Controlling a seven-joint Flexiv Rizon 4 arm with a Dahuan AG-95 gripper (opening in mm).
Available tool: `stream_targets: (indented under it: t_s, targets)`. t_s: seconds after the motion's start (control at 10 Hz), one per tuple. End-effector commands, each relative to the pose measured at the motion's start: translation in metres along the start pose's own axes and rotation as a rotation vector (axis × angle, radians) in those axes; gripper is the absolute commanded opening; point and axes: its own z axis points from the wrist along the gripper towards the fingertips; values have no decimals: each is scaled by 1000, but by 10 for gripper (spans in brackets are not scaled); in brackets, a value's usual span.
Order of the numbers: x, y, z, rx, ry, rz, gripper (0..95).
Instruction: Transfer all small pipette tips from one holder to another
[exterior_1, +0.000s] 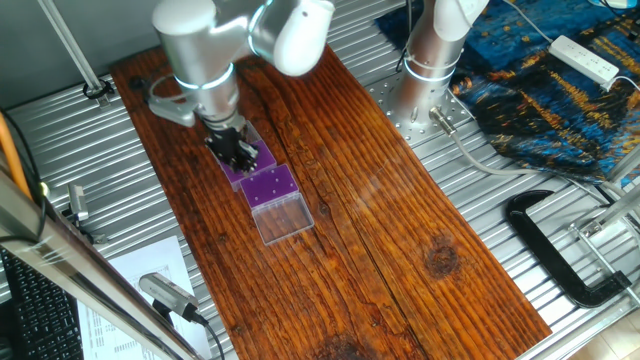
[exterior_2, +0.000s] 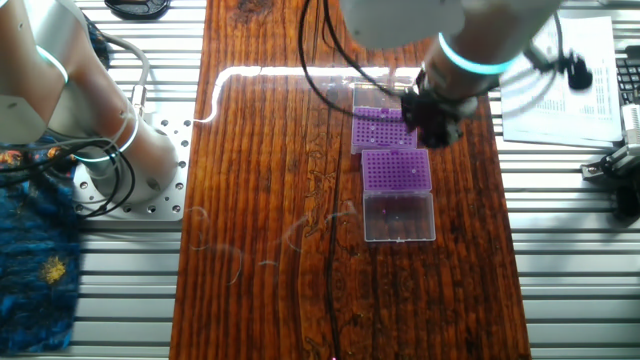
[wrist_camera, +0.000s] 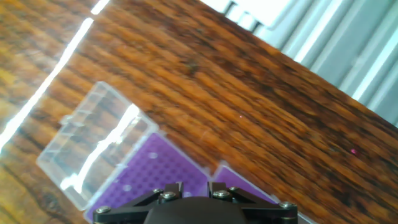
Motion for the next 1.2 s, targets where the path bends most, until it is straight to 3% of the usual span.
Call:
stream_targets:
  t_s: [0.1,0.4,1.2]
  targets:
    - [4,17,11,3,3,0,190]
    - [13,35,20,51,33,26,190]
    - [27,45,25,58,25,76,190]
